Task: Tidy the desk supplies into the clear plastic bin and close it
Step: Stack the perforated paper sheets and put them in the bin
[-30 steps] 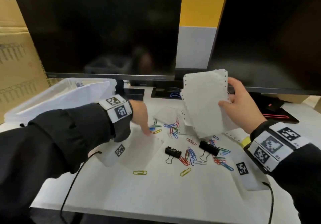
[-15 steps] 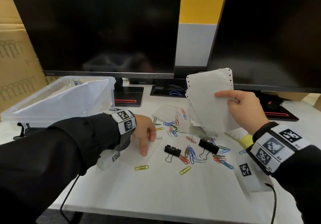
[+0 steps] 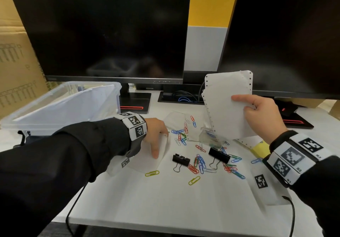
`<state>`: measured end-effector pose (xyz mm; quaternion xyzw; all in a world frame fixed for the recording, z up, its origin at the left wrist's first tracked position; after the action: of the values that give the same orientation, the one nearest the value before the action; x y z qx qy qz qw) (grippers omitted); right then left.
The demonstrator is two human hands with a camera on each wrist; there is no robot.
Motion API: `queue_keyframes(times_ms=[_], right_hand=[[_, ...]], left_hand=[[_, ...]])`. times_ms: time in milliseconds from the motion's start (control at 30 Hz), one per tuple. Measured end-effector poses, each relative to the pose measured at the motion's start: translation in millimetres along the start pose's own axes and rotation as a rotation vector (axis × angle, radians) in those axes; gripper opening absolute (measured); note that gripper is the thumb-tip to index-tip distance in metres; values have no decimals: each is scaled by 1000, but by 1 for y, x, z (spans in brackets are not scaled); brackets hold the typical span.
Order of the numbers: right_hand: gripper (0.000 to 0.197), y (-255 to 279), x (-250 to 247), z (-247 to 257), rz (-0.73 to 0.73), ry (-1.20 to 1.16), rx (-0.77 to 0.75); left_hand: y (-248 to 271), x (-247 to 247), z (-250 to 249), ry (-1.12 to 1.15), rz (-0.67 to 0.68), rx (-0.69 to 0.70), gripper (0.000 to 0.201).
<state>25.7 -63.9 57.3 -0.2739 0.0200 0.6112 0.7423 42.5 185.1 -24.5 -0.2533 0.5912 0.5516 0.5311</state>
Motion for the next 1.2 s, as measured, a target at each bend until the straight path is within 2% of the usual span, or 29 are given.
queue_keyframes(times_ms=[100,200,300,367,467,600,700,767,833,867,900,933,967,1000,1067,1133,1200], right_hand=[[48,-1,-3,-1,7,-1,-15],[48,-2,-4,-1,35,-23,-18],[38,2,0,5,77,-73,-35],[31,6,4,11,102,-94,-69],[35,15,13,23,155,-218,-77],[30,25,33,37,273,-411,-26],[34,25,41,34,223,-349,7],[37,26,42,31,160,-374,18],[40,27,42,26,100,-443,48],[42,27,43,23,87,-467,62],[44,27,44,19,86,-481,73],[46,28,45,16,94,-492,83],[49,27,46,12,108,-490,103],[54,27,47,6,127,-476,137],[67,26,45,-11,176,-340,226],[72,23,32,-33,212,60,288],[67,19,9,-57,209,487,346]], left_hand=[[7,-23,2,72,-99,50,36],[27,-67,5,116,-312,96,11],[48,-106,10,263,-522,97,13],[61,-124,13,473,-622,108,13],[74,-141,12,768,-782,156,11],[65,-137,2,1159,-858,212,13],[55,-123,-1,1368,-934,140,21],[43,-108,2,1380,-933,5,42],[31,-90,-1,1387,-770,-76,76],[22,-80,-4,1417,-639,-56,87],[16,-72,-10,1452,-516,-12,84],[15,-68,-18,1461,-451,34,73],[17,-67,-21,1412,-455,38,64],[20,-69,-20,1312,-520,4,60],[31,-75,-14,1111,-705,-79,74],[41,-82,-10,974,-823,-91,93],[46,-84,-9,822,-858,-63,90]])
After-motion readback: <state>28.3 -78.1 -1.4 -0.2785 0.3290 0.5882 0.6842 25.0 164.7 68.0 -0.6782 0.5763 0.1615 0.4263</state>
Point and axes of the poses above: each hand's wrist, its own y-axis away from the middle knuckle, its own x-axis out of the palm, z = x × y, the point moved 7 cm from there along -y, towards the middle knuckle, and after that the axes turned 12 degrees about -y, right-handed, at the moved point
